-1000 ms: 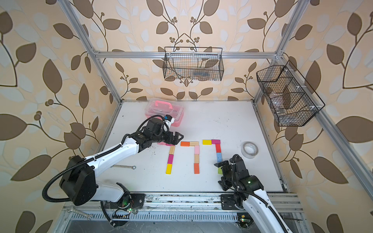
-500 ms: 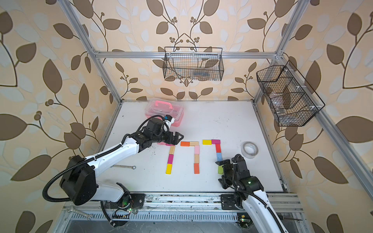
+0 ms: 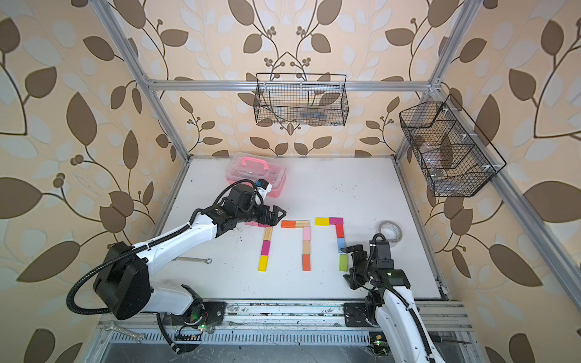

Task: Assemble the number 7 with building blocks
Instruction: Assemble the building block at the center of the board.

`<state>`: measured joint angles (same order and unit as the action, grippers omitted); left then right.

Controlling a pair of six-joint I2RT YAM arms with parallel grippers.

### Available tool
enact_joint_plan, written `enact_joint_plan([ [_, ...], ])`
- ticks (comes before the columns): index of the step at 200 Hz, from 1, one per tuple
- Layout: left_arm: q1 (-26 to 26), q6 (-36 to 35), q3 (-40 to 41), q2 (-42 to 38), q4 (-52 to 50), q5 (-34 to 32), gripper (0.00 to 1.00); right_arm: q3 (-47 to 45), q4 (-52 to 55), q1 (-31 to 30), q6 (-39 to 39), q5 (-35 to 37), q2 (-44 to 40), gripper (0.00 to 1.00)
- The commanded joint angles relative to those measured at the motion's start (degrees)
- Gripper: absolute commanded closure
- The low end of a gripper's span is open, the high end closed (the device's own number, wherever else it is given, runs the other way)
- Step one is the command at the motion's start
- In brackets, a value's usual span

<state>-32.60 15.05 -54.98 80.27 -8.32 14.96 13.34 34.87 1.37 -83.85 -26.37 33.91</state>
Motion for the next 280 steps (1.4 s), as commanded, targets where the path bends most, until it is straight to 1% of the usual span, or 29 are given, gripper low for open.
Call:
enact_joint_plan([
  [1, -0.14, 0.16, -1.17, 0.23, 1.29, 1.12, 0.01, -1.52, 5.5, 0.57, 2.89, 4.23, 1.77, 0.0],
  [119, -0.11, -0.17, -1.18, 0.33, 1.02, 1.07, 0.01, -1.39, 1.52, 1.18, 3.7, 4.62, 5.94, 0.0],
  [250, -0.13, -0.46, -1.12, 0.15, 0.95, 0.95, 0.01, -1.4, 2.39, 2.84, 5.19, 4.6, 5.55, 0.0],
  [280, -0.18, -0.45, -1.01, -0.02, 1.11, 0.97, 0.01, -0.5, 4.42, 2.85, 6.11, 4.62, 5.39, 0.0],
])
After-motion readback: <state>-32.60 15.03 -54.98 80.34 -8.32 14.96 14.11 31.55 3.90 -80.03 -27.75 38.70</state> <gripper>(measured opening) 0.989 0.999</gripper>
